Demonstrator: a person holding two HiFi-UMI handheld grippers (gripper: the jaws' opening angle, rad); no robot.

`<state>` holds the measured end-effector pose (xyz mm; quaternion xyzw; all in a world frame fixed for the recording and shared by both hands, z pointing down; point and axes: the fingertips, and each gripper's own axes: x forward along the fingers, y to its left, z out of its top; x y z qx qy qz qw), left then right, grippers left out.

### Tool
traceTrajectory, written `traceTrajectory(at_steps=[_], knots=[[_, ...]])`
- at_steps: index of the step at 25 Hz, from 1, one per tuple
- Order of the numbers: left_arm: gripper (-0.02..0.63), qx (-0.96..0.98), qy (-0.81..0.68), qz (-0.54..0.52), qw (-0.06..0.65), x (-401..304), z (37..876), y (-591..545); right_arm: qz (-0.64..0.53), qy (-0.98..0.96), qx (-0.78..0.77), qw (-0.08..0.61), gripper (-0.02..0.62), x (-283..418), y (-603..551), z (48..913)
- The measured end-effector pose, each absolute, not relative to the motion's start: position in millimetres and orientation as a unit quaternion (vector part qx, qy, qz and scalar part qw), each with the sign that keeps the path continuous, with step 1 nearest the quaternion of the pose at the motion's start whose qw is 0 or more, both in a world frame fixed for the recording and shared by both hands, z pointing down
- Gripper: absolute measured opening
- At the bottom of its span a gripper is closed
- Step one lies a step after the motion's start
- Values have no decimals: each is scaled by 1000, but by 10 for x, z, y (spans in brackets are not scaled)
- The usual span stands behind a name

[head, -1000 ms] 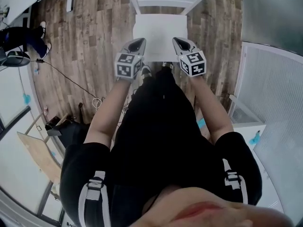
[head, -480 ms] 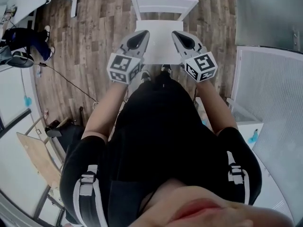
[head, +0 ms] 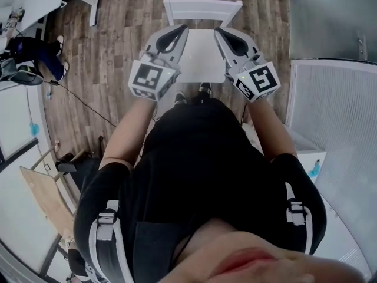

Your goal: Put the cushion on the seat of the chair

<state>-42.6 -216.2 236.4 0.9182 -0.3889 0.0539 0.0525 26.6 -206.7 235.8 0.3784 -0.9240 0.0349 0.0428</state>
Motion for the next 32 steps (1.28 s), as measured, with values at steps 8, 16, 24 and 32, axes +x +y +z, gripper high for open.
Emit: traceTrajectory(at_steps=[8,16,24,32], knots=[[11,919,-392,41,27,-440,2279,-2174,12,-923,382,39,15,290,-2049,2280],[11,923,-383,45,16,-390,2280,-2153,0,-920,388,47,15,325,-2033,2275],[11,924,-379,46,10,-345,2269,-2147,-2,-918,394,46,15,372,-2025,2268],[11,923,-381,49,3,-359,2266,-2163,-3,-917,395,44,15,381,-2028,2265]])
